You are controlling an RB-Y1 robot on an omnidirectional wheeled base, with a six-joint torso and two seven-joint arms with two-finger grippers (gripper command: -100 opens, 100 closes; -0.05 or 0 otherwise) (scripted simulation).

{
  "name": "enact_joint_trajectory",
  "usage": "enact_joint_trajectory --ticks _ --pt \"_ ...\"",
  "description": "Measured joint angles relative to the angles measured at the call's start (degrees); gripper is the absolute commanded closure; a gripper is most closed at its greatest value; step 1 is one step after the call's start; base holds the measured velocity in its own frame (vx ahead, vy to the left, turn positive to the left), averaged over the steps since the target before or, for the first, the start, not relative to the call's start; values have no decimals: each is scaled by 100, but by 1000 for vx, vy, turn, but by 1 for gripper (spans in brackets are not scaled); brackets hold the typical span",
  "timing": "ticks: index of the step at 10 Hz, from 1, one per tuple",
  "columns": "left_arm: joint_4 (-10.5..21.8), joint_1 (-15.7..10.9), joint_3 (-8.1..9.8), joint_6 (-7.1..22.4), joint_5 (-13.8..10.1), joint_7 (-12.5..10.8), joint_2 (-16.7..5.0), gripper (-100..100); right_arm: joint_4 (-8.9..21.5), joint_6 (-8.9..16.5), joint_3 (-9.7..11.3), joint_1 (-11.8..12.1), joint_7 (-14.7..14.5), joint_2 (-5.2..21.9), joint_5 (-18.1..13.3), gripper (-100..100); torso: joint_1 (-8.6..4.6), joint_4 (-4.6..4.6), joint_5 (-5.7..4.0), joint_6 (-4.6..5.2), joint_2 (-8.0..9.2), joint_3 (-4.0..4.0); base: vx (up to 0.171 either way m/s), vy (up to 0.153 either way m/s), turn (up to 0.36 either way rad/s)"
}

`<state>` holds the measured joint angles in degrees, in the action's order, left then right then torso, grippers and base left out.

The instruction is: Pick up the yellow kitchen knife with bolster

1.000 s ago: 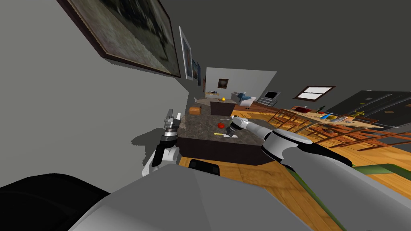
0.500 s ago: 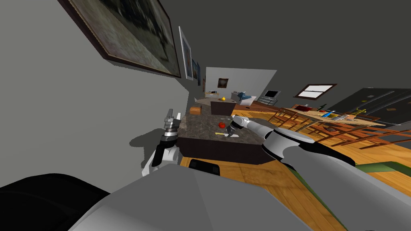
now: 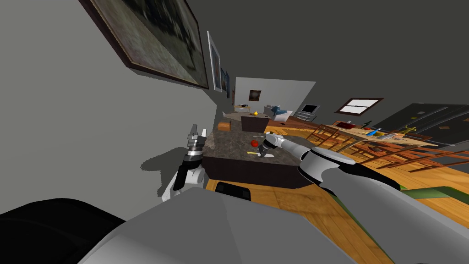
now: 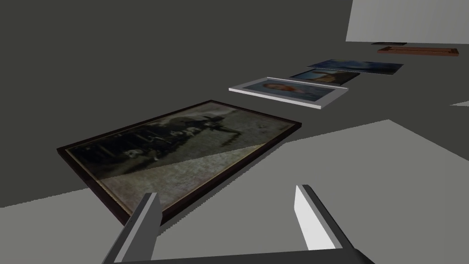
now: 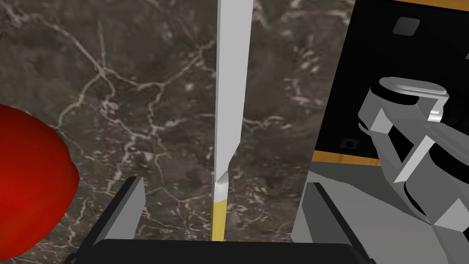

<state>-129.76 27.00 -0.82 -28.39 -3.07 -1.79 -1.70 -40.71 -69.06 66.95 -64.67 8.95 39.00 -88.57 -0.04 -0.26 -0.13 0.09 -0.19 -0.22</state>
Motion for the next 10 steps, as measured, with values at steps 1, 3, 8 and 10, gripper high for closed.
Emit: enact_joint_trajectory --ticks 1,3,8,10 --pt "0 0 0 0 0 0 0 0 -1 -2 0 -1 1 0 0 100 -3 0 -1 0 1 0 0 0 0" --pt "0 0 0 0 0 0 0 0 -1 -2 0 -1 1 0 0 100 -4 0 -1 0 1 1 0 0 0" --pt "0 0 0 0 0 0 0 0 25 -182 77 15 67 47 -16 -100 -4 -2 -1 -1 -8 -4 15 -1 70" --pt "0 0 0 0 0 0 0 0 33 -400 159 19 155 100 -36 -100 -5 -3 -1 -1 -11 -6 31 -1 123"
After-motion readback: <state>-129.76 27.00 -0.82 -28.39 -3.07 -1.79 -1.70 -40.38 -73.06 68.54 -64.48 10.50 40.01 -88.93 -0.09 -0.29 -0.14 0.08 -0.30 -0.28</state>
